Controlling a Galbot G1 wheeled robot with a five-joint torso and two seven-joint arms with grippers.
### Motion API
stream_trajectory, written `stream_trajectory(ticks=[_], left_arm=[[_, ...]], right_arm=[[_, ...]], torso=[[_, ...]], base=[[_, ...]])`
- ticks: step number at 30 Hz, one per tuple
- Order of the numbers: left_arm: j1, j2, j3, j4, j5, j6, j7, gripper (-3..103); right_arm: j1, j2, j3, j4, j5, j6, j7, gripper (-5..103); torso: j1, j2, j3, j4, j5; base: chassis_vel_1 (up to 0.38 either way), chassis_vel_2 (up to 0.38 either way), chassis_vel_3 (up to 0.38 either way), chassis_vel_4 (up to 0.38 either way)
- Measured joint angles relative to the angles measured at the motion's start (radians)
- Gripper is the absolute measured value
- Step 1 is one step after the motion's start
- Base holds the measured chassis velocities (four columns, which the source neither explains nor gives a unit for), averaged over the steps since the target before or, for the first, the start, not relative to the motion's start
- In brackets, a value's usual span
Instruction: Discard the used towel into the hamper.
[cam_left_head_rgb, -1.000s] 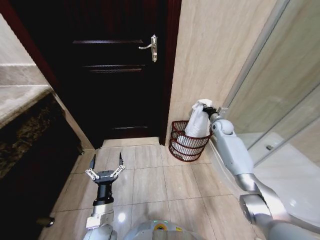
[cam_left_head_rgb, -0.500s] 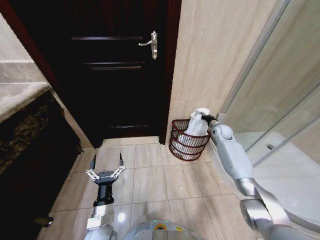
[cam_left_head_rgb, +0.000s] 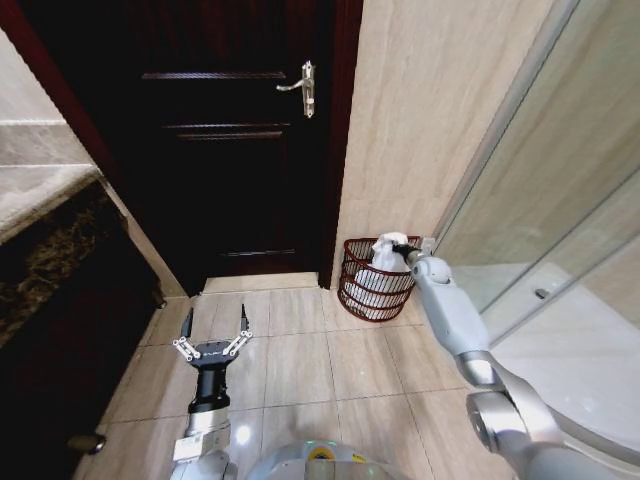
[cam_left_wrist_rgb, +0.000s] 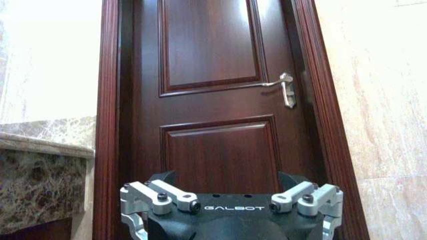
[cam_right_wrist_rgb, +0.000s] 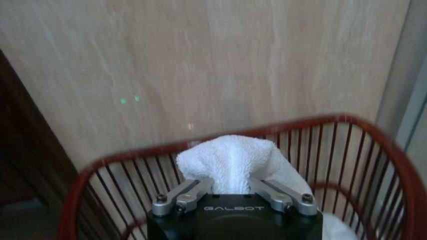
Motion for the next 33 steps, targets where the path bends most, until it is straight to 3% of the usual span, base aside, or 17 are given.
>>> stream_trajectory(ticks=[9,14,15,17,18,22,25,28,30,32,33], left_arm=[[0.02,0.0,0.001,-0.007,0.001,-0.014,-0.008,100],[0.024,0.0,-0.008,-0.018,0.001,-0.014,-0.009,100],[0.023,0.0,-0.01,-0.02,0.001,-0.014,-0.009,100],[0.017,0.0,-0.011,-0.02,0.001,-0.014,-0.009,100],[0.017,0.0,-0.011,-0.02,0.001,-0.014,-0.009,100],[0.011,0.0,-0.005,-0.011,0.002,-0.014,-0.008,100],[0.01,0.0,0.006,-0.001,0.006,-0.014,-0.003,100],[0.005,0.0,0.01,0.001,0.007,-0.014,0.0,100],[0.0,0.0,0.016,0.001,0.008,-0.012,0.003,100],[-0.002,0.0,0.018,0.001,0.008,-0.012,0.003,100],[-0.004,0.0,0.02,0.0,0.008,-0.011,0.003,100]], right_arm=[[0.038,0.032,0.033,-0.09,-0.054,-0.051,-0.026,8],[0.037,0.038,0.061,-0.091,-0.126,-0.153,-0.094,5],[0.033,0.036,0.065,-0.08,-0.146,-0.184,-0.112,8],[0.03,0.03,0.064,-0.065,-0.167,-0.176,-0.107,18],[0.03,0.03,0.064,-0.065,-0.167,-0.176,-0.107,18],[0.042,0.016,0.053,-0.01,-0.108,-0.145,-0.016,28],[0.042,-0.023,0.028,0.103,-0.103,-0.063,0.055,45],[0.043,-0.043,0.026,0.158,-0.097,-0.064,0.062,51],[0.059,-0.071,0.021,0.216,-0.083,-0.069,0.071,66],[0.066,-0.081,0.019,0.223,-0.081,-0.07,0.068,66],[0.077,-0.088,0.017,0.221,-0.08,-0.067,0.065,72]], torso=[[0.001,0.002,0.001,0.0,-0.0002],[0.001,0.003,0.002,-0.0001,0.0],[0.001,0.004,0.002,0.0,0.0001],[0.001,0.004,0.003,-0.0001,0.0001],[0.001,0.004,0.003,-0.0001,0.0001],[0.001,0.004,0.003,0.0,0.0002],[0.002,0.005,0.003,0.0001,0.0004],[0.002,0.005,0.003,-0.0003,0.0001],[0.002,0.005,0.003,-0.0002,-0.0001],[0.002,0.005,0.003,-0.0003,-0.0002],[0.002,0.006,0.003,-0.0002,-0.0003]], base=[[0.0,0.0,0.0,0.0],[0.0,0.0,0.0,0.0],[0.0,0.0,0.0,0.0],[0.0,0.0,0.0,0.0],[0.0,0.0,0.0,0.0],[0.0,0.0,0.0,0.0],[0.0,0.0,0.0,0.0],[0.0,0.0,0.0,0.0],[0.0,0.0,0.0,0.0],[0.0,0.0,0.0,0.0],[0.0,0.0,0.0,0.0]])
